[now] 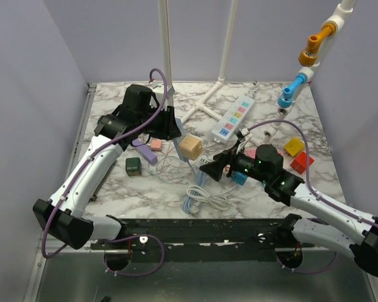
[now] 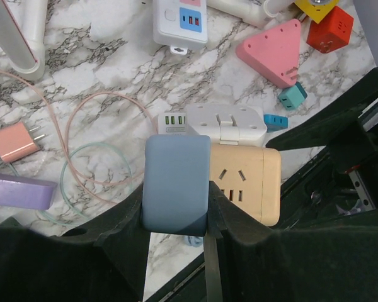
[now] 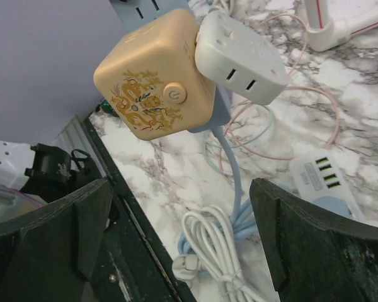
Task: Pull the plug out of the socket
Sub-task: Remove the plug from the socket.
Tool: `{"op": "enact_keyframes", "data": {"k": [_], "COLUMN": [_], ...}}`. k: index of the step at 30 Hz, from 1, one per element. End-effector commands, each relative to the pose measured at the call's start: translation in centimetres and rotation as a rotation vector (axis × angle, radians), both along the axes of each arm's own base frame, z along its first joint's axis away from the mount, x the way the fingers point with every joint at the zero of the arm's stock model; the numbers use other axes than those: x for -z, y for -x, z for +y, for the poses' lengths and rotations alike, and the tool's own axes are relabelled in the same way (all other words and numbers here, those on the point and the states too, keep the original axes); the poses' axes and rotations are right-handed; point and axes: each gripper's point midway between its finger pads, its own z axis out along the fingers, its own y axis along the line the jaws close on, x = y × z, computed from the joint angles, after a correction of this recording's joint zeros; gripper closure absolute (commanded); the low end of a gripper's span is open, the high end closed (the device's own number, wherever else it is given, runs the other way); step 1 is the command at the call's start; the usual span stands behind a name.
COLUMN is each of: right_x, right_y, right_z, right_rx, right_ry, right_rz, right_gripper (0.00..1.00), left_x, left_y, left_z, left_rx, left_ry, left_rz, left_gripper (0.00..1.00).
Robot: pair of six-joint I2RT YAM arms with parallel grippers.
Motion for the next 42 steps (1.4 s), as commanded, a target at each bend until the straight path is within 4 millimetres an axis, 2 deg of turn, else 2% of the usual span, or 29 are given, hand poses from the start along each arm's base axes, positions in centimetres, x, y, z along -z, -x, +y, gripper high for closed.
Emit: {"op": "enact_keyframes", "data": {"k": [1, 7, 14, 17, 24, 28, 31, 35, 38, 42], "right_x": [-3.5, -4.3, -5.3, -5.1, -5.1, -4.3, -3.0, -2.0, -2.2, -2.5], "right_y": [0.3, -1.0, -2.9, -4.1, -6.5, -6.9, -6.8, -6.6, -6.5, -7.0], "right_z": [2.1, 3.0, 3.2, 3.7, 4.4, 5.3, 6.0, 5.1, 4.1, 4.7], "right_rx": [-0.032, 0.037, 0.136, 0.218, 0.375, 0.404, 0.422, 0.487, 0.514, 0.51], "right_ry": [-0.255, -0.5, -0.639, -0.647, -0.645, -0.62, -0.579, -0.54, -0.555, -0.589], "right_rz": [0.015, 0.204, 0.363, 0.439, 0.477, 0.486, 0.511, 0.513, 0.504, 0.508], "right_gripper": [0.0, 0.0, 0.0, 0.0, 0.0, 0.0, 0.0, 0.0, 0.0, 0.0], "left_x": [-3.8, -4.4, -5.8, -5.8, -5.4, -5.4, -5.6, -5.5, -5.1, -4.8], "left_y": [-1.4, -2.0, -3.8, -3.8, -3.5, -3.3, -3.3, -3.2, -3.2, -3.0], "left_z": [0.0, 0.6, 2.3, 2.4, 2.1, 1.9, 1.9, 2.0, 2.1, 2.0], "left_rx": [-0.062, -0.091, -0.149, -0.158, -0.171, -0.174, -0.177, -0.176, -0.177, -0.174], "left_ry": [0.084, 0.08, -0.006, -0.015, -0.023, -0.017, -0.014, -0.022, -0.029, -0.024], "left_rz": [-0.1, -0.177, -0.339, -0.345, -0.337, -0.327, -0.327, -0.333, -0.333, -0.321], "left_gripper": [1.0, 1.0, 1.0, 1.0, 1.0, 1.0, 1.0, 1.0, 1.0, 1.0]}}
